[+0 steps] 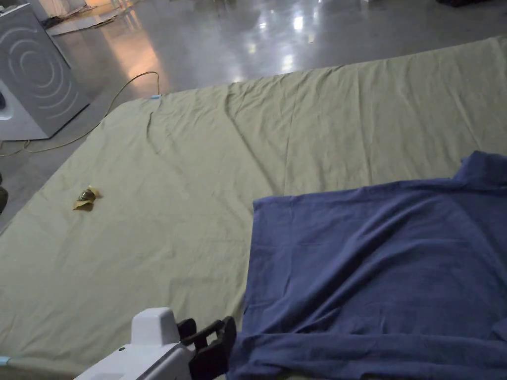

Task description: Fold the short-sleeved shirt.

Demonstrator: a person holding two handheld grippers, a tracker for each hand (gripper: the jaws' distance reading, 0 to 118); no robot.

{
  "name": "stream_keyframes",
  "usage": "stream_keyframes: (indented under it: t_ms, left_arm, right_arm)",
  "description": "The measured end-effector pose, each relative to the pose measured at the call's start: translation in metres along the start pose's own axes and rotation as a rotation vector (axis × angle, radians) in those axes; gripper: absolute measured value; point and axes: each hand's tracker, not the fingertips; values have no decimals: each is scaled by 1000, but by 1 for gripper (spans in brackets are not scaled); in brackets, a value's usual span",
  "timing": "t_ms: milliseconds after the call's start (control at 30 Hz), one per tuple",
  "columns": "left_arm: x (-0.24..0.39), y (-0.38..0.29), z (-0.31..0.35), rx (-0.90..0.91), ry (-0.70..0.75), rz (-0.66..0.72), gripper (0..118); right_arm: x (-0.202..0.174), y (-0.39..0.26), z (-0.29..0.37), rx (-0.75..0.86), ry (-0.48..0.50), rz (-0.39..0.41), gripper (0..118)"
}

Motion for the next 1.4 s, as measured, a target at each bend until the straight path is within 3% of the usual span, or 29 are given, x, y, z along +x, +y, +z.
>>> stream_keyframes:
  t_ms: [33, 167, 267, 367, 500, 667, 800, 833, 867, 900, 933, 967, 1133, 1267, 1367, 1400]
  left_arm:
    - [-8, -3, -23, -87, -5, 17, 78]
    - [-20, -15, -70, -195, -26, 75, 77]
    - [-18, -19, -92, -215, -3, 21, 66]
    - [-12, -14, -104, -277, 8, -11, 53]
    - [-7, -8, -112, -311, 5, -62, 15]
    - [13, -15, -115, -314, 38, -190, 10]
    - [22, -17, -125, -348, 64, -258, 10]
    - [23, -16, -128, -353, 66, -262, 10]
    - [23, -15, -129, -357, 73, -270, 10]
    - [23, -15, -128, -360, 72, -273, 10]
    - [22, -15, -128, -361, 70, -272, 10]
    - [19, -15, -130, -360, 67, -268, 10]
    - [14, -14, -130, -364, 51, -229, 10]
    - [19, -15, -126, -363, 51, -226, 10]
    - [20, -15, -124, -358, 51, -226, 10]
    - [22, -16, -122, -353, 52, -226, 10]
  right_arm:
    - [2, -2, 0, 30, 1, 25, 0]
    - [6, -8, -1, -6, 5, -9, 0]
    - [10, -11, 1, -19, -3, -7, 0]
    - [16, -16, 4, -34, -19, -6, 0]
    - [35, -36, 11, -51, -49, -30, 0]
    - [51, -44, 17, -80, -104, -32, 0]
    - [63, -46, 10, -174, -214, -5, 1]
    - [68, -49, 5, -232, -238, -5, 5]
    - [73, -55, 1, -266, -257, -8, 22]
    - [78, -64, -5, -310, -270, -14, 59]
    - [81, -73, -11, -360, -260, -26, 79]
    - [82, -79, -15, -395, -237, -38, 82]
    - [64, -109, -35, -507, -111, -8, 79]
    - [55, -129, -63, -615, -124, 90, 76]
    - [66, -122, -73, -619, -120, 33, 12]
    - [68, -118, -74, -601, -122, 9, 10]
